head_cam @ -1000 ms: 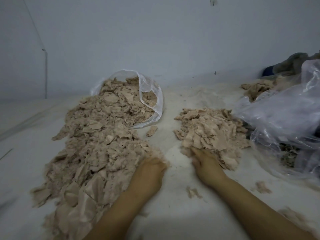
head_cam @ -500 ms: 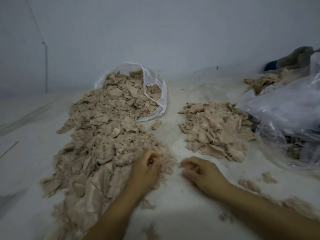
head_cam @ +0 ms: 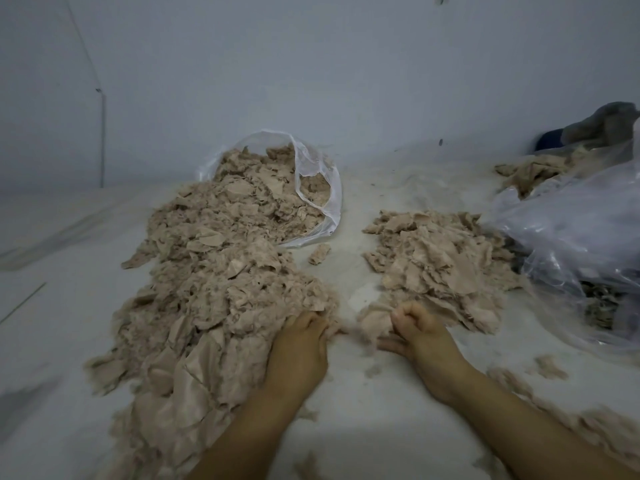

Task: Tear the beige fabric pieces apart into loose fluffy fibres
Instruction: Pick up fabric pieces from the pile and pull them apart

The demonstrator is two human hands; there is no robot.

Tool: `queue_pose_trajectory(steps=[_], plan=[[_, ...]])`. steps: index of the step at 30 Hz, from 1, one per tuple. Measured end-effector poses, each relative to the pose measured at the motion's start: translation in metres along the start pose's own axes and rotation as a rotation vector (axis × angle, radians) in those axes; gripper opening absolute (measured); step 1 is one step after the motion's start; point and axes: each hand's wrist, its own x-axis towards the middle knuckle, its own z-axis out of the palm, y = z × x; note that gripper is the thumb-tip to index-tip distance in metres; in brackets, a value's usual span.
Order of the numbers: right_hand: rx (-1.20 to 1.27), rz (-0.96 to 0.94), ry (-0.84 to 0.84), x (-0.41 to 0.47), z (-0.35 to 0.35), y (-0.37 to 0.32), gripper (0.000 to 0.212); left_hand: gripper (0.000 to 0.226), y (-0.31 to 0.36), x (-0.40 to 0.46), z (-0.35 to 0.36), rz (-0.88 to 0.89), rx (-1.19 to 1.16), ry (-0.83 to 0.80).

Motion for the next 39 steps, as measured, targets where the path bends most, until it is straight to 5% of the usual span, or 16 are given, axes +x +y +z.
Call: queue_pose_trajectory(steps=[4,7,12,16,20,22,29,34,36,39], plan=[[0.019,-0.052,-0.061,0.001,-0.001,-0.005,0.020,0.023,0.020,0.013,-0.016,-0.120,-0.391,0.082],[-0.033,-0.047,-0.111,-0.001,0.000,-0.004,0.023,0.043,0.042,0.015,-0.014,-0.392,-0.877,-0.154],[-0.021,0.052,-0.162,0.002,-0.003,-0.004,0.028,0.005,0.045,0.011,-0.007,-0.526,-1.286,-0.111],[-0.144,-0.021,-0.190,0.000,0.000,-0.002,0.023,0.014,0.047,0.008,-0.007,-0.529,-1.361,-0.256],[-0.171,0.027,-0.296,-0.001,0.000,-0.003,0.015,0.021,0.054,0.005,-0.005,-0.555,-1.367,-0.131],[-0.165,0.053,-0.315,-0.002,0.001,-0.005,0.028,0.018,0.056,0.001,-0.005,-0.468,-1.228,-0.113],[-0.126,-0.002,-0.095,-0.002,0.007,0.000,0.015,0.021,0.054,0.001,-0.003,-0.408,-1.045,0.097],[-0.076,-0.012,0.082,0.004,0.007,-0.002,0.022,0.028,0.044,0.003,-0.006,-0.547,-1.051,0.303],[-0.073,-0.034,0.123,0.006,0.001,-0.004,0.021,0.030,0.041,0.001,-0.009,-0.575,-1.099,0.237],[-0.066,-0.090,0.094,0.003,0.003,-0.002,0.017,0.028,0.052,-0.002,-0.007,-0.563,-1.258,-0.089]])
